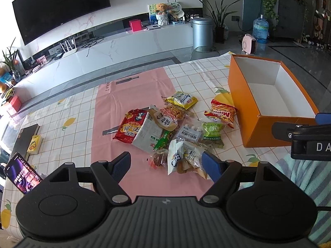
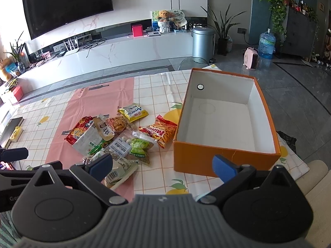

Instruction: Organize snacks

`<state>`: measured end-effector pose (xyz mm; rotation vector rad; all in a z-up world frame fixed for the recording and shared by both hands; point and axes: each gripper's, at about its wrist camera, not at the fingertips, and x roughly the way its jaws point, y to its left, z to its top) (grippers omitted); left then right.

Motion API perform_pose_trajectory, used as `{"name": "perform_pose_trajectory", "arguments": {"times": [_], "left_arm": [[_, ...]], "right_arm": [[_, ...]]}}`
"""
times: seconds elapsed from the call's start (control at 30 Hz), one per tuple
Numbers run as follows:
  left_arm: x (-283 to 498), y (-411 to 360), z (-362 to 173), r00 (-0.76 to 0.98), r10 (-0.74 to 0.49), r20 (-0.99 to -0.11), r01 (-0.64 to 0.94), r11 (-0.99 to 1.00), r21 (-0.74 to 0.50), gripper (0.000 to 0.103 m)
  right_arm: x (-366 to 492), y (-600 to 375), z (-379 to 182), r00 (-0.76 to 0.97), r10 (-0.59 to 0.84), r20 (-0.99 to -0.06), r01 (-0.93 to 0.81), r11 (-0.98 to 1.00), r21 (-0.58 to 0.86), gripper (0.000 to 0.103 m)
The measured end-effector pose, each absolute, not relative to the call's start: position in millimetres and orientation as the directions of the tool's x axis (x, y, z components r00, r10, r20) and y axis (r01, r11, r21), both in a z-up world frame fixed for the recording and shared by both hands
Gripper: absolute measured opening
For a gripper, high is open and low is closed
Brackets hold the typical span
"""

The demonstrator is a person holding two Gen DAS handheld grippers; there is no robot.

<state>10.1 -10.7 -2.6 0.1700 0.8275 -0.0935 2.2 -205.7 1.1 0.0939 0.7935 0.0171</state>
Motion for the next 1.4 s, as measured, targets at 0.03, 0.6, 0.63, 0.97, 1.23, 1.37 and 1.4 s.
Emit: {"name": "perform_pose_trajectory", "arguments": {"times": [0.03, 0.6, 0.63, 0.97, 1.23, 1.37, 1.4], "left_arm": [[10, -11, -3, 0.675, -0.016, -0.738, 0.15, 0.982, 0.115, 0.091], [13, -9, -1, 0.67, -0.041, -0.742, 0.169, 0.981, 0.099, 0.091], [13, -8, -1, 0.671, -0.039, -0.741, 0.167, 0.981, 0.099, 0.091], [18, -2, -2, 0.672, -0.032, -0.74, 0.172, 0.978, 0.114, 0.09], [26, 6, -5, 0.651, -0.093, -0.754, 0.221, 0.973, 0.071, 0.072], [34, 10, -14, 0.611, -0.166, -0.774, 0.254, 0.967, -0.007, 0.045], [35, 11, -16, 0.6, -0.182, -0.779, 0.26, 0.965, -0.026, 0.043]], "right_arm": [[2, -206, 1, 0.702, 0.052, -0.711, 0.02, 0.996, 0.092, 0.099], [9, -204, -5, 0.69, 0.055, -0.722, 0.013, 0.996, 0.089, 0.099], [10, -204, -6, 0.688, 0.055, -0.724, 0.016, 0.996, 0.091, 0.099], [17, -199, -15, 0.671, 0.061, -0.739, 0.012, 0.996, 0.094, 0.099], [14, -211, -24, 0.731, 0.128, -0.67, 0.011, 0.98, 0.199, 0.099], [23, -208, -37, 0.712, 0.135, -0.689, -0.002, 0.982, 0.19, 0.078], [27, -207, -41, 0.703, 0.142, -0.697, -0.008, 0.981, 0.191, 0.073]]}}
